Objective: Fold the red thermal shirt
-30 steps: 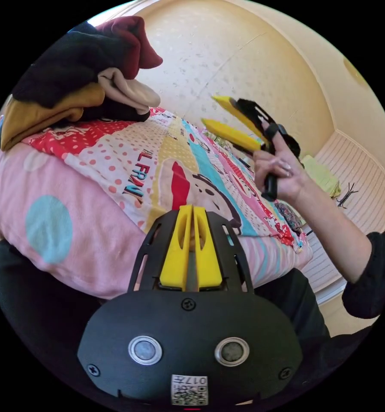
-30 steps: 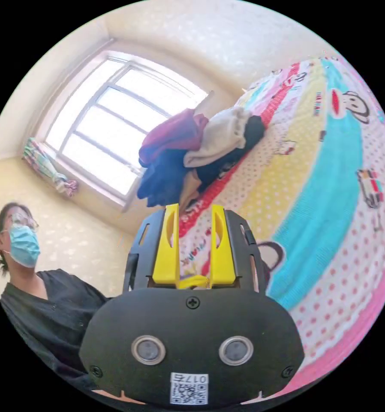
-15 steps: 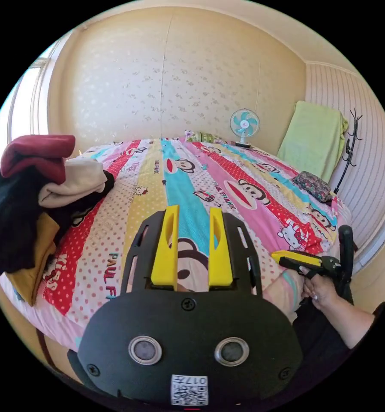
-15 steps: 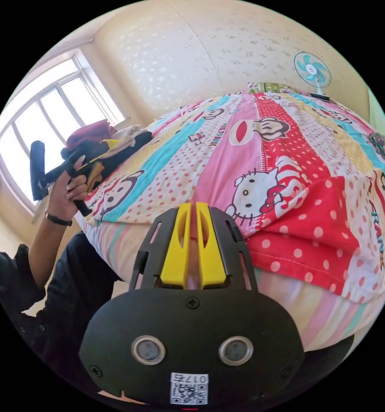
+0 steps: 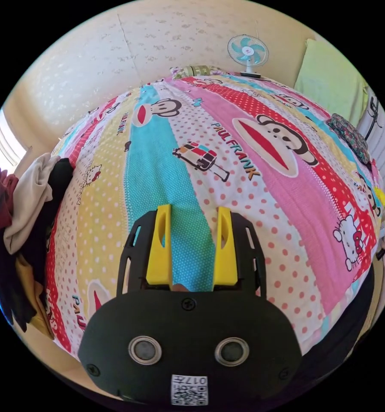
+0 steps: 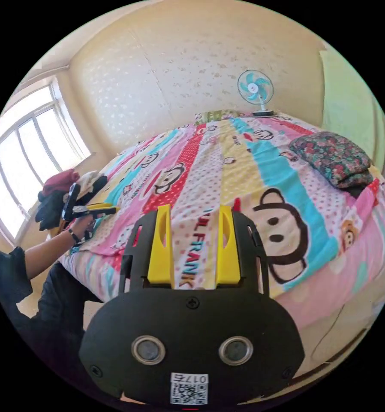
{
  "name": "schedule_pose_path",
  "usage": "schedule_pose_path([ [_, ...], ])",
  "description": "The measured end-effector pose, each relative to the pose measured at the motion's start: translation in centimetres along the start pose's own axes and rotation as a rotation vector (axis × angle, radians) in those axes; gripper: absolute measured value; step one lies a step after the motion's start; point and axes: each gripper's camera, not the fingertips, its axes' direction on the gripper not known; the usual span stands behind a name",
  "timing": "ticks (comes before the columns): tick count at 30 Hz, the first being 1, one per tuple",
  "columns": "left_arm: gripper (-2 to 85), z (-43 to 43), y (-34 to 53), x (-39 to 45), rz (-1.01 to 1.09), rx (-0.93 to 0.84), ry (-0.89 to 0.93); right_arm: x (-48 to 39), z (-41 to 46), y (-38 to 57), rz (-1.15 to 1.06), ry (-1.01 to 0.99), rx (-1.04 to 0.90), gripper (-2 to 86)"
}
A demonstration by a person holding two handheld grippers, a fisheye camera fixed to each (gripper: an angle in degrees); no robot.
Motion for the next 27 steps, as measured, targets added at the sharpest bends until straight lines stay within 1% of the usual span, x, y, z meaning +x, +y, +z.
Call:
schedule_pose_path([
  [1, 15.3, 0.4, 0.1, 0.1, 0.004, 0.002, -0.008, 1.3, 0.5, -1.4, 0.004, 0.063, -0.017, 15.9],
  [3, 15.4, 1.0, 0.4, 0.7, 0.021, 0.008, -0.037, 5.9, 3.5, -6.9, 0.009, 0.286, -0.121, 17.5],
  [4, 15.4, 1.5, 0.5, 1.0, 0.027, 0.011, -0.056, 6.8, 4.4, -8.1, 0.006, 0.327, -0.153, 17.8],
  [5, 15.5, 1.9, 0.6, 1.1, 0.029, 0.012, -0.065, 8.7, 6.8, -9.9, 0.004, 0.399, -0.239, 18.5],
  [6, 15.4, 2.1, 0.7, 1.1, 0.029, 0.012, -0.067, 10.9, 9.9, -10.7, 0.042, 0.458, -0.370, 19.2],
  [7, 15.4, 2.5, 0.8, 1.0, 0.026, 0.014, -0.067, 11.9, 11.5, -10.7, 0.058, 0.440, -0.444, 19.6],
  [9, 15.3, 3.1, 1.0, 0.8, 0.021, 0.014, -0.058, 13.7, 11.9, -11.6, 0.163, 0.341, -0.395, 20.4],
  [13, 15.1, 4.4, 1.4, 1.1, 0.032, 0.013, -0.079, 14.5, 10.9, -13.1, 0.212, 0.328, -0.379, 17.6],
  [14, 15.0, 4.8, 1.5, 1.1, 0.034, 0.013, -0.083, 14.7, 9.7, -13.3, 0.246, 0.355, -0.350, 13.7],
  [15, 14.9, 5.0, 1.6, 1.1, 0.034, 0.012, -0.082, 15.0, 8.5, -13.3, 0.265, 0.331, -0.309, 7.8],
  [17, 14.7, 5.7, 1.7, 1.0, 0.034, 0.005, -0.079, 15.0, 7.0, -13.4, 0.303, 0.314, -0.275, 4.6],
  [19, 14.4, 6.2, 1.8, 1.3, 0.046, -0.005, -0.089, 13.8, 5.8, -14.2, 0.253, 0.372, -0.269, 3.4],
  [21, 14.0, 6.7, 1.7, 1.8, 0.069, -0.017, -0.100, 11.2, 4.6, -15.8, 0.133, 0.483, -0.290, 2.3],
  [23, 13.3, 7.3, 1.7, 2.8, 0.112, -0.035, -0.130, 9.6, 3.3, -17.3, 0.094, 0.500, -0.284, 1.7],
  [25, 12.1, 7.6, 1.8, 4.0, 0.161, -0.043, -0.166, 8.4, 1.6, -18.8, 0.107, 0.448, -0.252, 1.3],
  [27, 11.0, 8.1, 2.1, 4.8, 0.178, -0.041, -0.191, 7.2, -0.5, -20.6, 0.149, 0.296, -0.210, 0.8],
])
